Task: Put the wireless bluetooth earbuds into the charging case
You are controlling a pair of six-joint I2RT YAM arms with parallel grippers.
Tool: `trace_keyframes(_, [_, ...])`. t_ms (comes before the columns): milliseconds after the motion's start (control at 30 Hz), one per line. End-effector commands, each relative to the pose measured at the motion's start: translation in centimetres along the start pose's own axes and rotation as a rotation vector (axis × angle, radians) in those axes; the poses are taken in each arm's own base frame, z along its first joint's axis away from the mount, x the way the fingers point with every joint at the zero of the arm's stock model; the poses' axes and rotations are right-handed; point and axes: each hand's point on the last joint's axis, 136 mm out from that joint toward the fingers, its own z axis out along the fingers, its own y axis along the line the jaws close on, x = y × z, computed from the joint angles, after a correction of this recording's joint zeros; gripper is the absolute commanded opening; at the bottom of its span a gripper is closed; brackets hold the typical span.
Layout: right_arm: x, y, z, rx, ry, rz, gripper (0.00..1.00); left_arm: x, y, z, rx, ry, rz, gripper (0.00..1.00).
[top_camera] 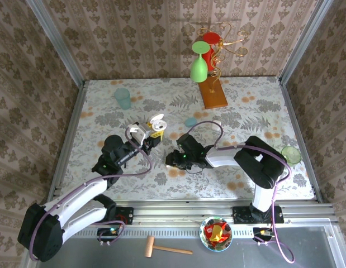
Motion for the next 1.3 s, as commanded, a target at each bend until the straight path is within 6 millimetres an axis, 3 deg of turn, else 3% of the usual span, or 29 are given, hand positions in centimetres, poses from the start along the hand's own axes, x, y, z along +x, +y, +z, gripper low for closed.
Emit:
trace_keyframes(0, [0.1, 1.2, 0.5, -0.038, 0.022, -0.025, 0.33, -1.8, 0.3, -0.1, -0.006, -0.044, 0.034, 0.22])
trace_keyframes(267, [0.0, 1.9, 0.7, -0.069, 0.027, -0.047, 0.32, -1.5, 0.3, 0.1, -0.003, -0.038, 0.032, 0.22])
trace_keyframes(733, [-0.2, 1.0, 1.9, -0.040, 0.053, -0.020, 0.30, -1.7, 0.3, 0.1, -0.003, -0.040, 0.037, 0.22])
trace_keyframes(967, [-0.2, -0.5, 2.3, 0.005, 0.062, 0.031, 0.22, -1.7, 0.3, 0.0, -0.005, -0.042, 0.036, 0.22])
trace_keyframes(1267, [-0.4, 0.1, 1.5, 0.017, 0.039, -0.014, 0.13, -1.5, 0.3, -0.2, -0.008, -0.040, 0.035, 0.22])
